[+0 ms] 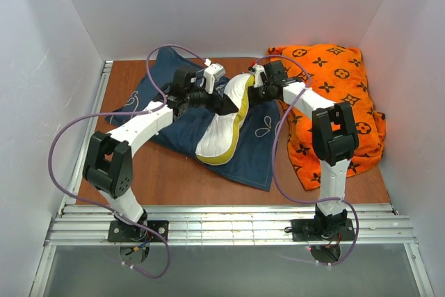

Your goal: Put the pillow into the pillowcase

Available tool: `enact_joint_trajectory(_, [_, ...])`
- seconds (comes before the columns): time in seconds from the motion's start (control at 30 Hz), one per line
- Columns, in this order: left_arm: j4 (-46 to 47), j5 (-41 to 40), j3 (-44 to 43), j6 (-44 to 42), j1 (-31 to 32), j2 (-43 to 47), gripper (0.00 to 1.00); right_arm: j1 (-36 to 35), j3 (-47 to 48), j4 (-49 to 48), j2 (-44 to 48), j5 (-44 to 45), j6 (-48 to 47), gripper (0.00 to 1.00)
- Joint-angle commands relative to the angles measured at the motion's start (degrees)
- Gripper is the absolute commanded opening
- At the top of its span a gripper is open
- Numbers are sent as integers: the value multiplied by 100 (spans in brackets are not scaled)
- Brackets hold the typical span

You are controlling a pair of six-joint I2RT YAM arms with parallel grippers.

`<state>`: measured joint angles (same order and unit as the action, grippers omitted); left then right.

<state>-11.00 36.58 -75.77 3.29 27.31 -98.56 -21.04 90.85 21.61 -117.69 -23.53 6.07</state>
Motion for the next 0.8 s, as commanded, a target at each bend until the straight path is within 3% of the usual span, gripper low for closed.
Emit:
enact_joint_trajectory(0.0, [151, -43, 176, 49, -33, 601, 98, -76, -58, 72, 369, -275, 26, 1])
enact_joint_trajectory(0.13, [301, -1002, -156, 312, -7, 330, 98, -76, -129, 37, 396, -380, 26, 1])
enact_joint_trajectory(0.37, [292, -1337, -956, 129, 46, -672, 98, -76, -261, -34, 492, -494, 17, 1])
enact_joint_trajectory(0.63, [476, -662, -897, 163, 29, -1007, 98, -76, -375, -148, 572, -785, 79, 1])
enact_joint_trajectory(0.77, [1352, 103, -440, 794, -138, -796, 98, -67, -428, -200, 580, -820, 79, 1])
